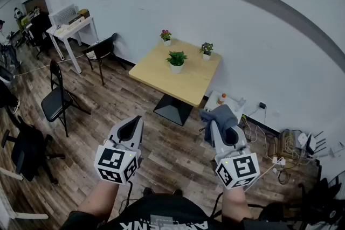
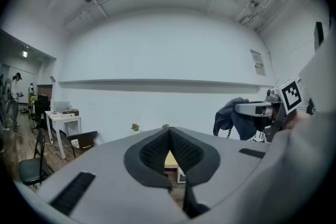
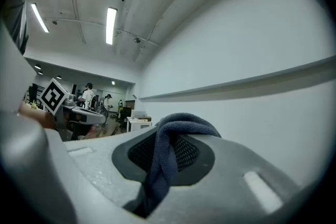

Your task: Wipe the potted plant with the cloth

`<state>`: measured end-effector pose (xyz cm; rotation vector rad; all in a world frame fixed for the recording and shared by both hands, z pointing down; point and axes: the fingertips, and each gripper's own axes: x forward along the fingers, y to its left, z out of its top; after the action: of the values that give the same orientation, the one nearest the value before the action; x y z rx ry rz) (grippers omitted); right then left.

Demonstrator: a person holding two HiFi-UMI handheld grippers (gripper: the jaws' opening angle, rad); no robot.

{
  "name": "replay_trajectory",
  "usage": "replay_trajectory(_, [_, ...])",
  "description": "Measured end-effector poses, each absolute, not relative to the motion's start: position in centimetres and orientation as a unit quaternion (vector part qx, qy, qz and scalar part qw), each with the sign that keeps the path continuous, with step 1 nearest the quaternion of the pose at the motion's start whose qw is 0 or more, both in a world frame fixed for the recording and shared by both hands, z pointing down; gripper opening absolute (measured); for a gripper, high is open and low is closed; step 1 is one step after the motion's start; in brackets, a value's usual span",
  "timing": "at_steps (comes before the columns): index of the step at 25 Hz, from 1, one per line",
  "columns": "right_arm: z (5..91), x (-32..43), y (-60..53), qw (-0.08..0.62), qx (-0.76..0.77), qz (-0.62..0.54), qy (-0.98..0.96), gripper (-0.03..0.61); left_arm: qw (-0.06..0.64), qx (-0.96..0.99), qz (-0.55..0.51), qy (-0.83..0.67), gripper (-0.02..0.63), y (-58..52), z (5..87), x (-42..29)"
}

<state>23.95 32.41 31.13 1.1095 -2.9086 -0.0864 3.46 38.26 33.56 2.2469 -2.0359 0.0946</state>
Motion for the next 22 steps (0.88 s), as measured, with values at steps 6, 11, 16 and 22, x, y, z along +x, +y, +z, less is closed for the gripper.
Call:
replay_trajectory(6, [31.0,24.0,32.9,0.018,0.362,-0.029,-0.931,0.046,0.034,0.728,0.062,-0.681,0.002,38.9,33.6,2.9])
replay_trajectory(11, [30.7,23.7,33.1,0.007,0.370,-0.029,-0.929,0.046,0.032,0.738,0.061,-0.672,0.002,38.9,33.6,2.8])
replay_trajectory(16, [30.9,22.0,33.1,0.002,0.354,-0.017,-0.935,0.046,0.033,0.740,0.061,-0.669,0.002,38.9,33.9,1.7])
replay_trajectory(22, [31.7,18.2,32.6,0.007,0.347,-0.021,-0.938,0.046,0.035,0.731,0.064,-0.679,0.002,40.0,34.9,-2.4])
